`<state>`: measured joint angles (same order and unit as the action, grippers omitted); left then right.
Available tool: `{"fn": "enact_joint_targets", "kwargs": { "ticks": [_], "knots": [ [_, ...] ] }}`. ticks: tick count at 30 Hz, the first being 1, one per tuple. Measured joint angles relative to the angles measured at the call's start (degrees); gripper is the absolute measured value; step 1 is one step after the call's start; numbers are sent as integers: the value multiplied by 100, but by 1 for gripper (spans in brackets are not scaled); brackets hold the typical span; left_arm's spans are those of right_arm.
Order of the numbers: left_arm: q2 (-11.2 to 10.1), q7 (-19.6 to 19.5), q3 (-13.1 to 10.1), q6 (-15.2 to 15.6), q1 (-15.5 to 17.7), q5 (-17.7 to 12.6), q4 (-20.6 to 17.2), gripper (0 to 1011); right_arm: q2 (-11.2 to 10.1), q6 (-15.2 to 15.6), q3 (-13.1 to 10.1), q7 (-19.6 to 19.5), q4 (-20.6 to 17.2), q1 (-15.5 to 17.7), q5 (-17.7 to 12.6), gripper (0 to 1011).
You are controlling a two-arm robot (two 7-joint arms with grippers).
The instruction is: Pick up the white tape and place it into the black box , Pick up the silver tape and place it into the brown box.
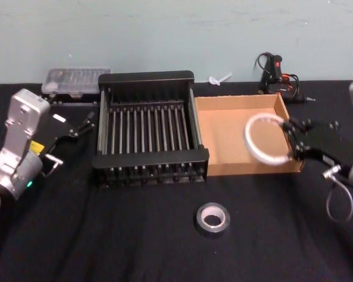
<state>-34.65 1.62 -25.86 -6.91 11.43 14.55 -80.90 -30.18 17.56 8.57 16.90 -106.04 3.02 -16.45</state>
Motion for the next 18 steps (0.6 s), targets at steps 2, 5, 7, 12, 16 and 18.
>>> {"fn": "enact_joint_targets", "kwargs": {
  "ticks": [2,5,7,12,16,18],
  "knots": [
    [0,0,0,0,0,0,0,1001,57,-61,72,27,121,-227,51,73],
    [0,0,0,0,0,0,0,1001,111,-110,149,47,243,-433,105,73],
    [0,0,0,0,0,0,0,1001,178,-154,240,79,397,-661,167,73],
    [0,0,0,0,0,0,0,1002,312,-230,452,162,692,-1075,282,73],
    [0,0,0,0,0,0,0,1001,467,-318,698,269,1002,-1466,391,73],
    [0,0,-1,0,0,0,0,1001,529,-355,796,315,1117,-1600,429,73]
  ]
}}
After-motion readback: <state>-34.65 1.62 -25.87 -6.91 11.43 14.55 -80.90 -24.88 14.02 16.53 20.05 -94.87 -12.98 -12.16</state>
